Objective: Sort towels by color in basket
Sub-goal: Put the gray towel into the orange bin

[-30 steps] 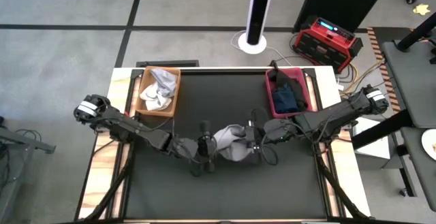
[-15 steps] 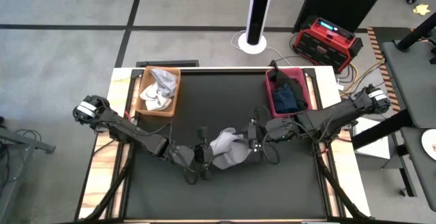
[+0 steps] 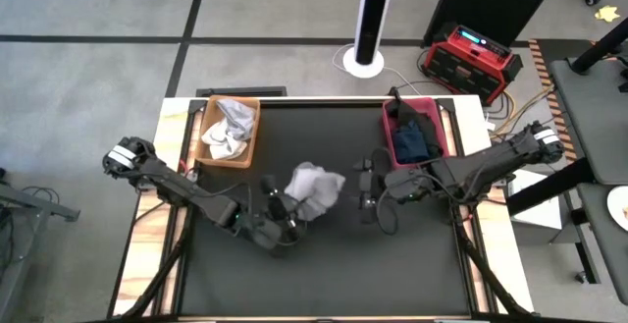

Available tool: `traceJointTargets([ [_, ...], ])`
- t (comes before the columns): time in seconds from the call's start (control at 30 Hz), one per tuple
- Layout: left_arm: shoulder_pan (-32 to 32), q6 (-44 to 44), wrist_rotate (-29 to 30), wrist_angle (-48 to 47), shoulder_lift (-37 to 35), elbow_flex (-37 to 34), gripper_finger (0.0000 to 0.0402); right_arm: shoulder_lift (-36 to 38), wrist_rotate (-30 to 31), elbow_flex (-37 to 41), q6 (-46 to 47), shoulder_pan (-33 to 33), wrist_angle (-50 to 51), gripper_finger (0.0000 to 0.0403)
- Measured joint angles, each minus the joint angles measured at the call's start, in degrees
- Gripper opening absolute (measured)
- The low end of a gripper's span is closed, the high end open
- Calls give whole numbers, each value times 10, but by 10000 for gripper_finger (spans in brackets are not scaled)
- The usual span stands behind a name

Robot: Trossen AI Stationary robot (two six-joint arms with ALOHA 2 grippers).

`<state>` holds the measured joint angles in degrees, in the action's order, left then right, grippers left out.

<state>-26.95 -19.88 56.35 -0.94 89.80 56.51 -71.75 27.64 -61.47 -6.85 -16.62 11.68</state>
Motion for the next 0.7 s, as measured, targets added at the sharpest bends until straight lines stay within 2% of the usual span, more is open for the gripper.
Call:
traceJointTargets([
  [0.17, 3, -29, 4, 2, -1, 0, 0, -22, 10, 0, -57, 0, -17, 266],
  [0.3, 3, -12, -27, 30, -1, 0, 0, -53, -25, 0, -62, 3, -40, 269],
  [0.4, 3, -10, -34, 37, -1, 0, 0, -65, -59, -1, -37, 12, -52, 280],
  [0.53, 2, 4, -56, 73, -1, 0, 0, -73, -70, -1, -1, 27, -48, 300],
  [0.7, 1, 53, -73, 130, -1, 0, 0, -90, -142, -1, 36, 45, -53, 320],
])
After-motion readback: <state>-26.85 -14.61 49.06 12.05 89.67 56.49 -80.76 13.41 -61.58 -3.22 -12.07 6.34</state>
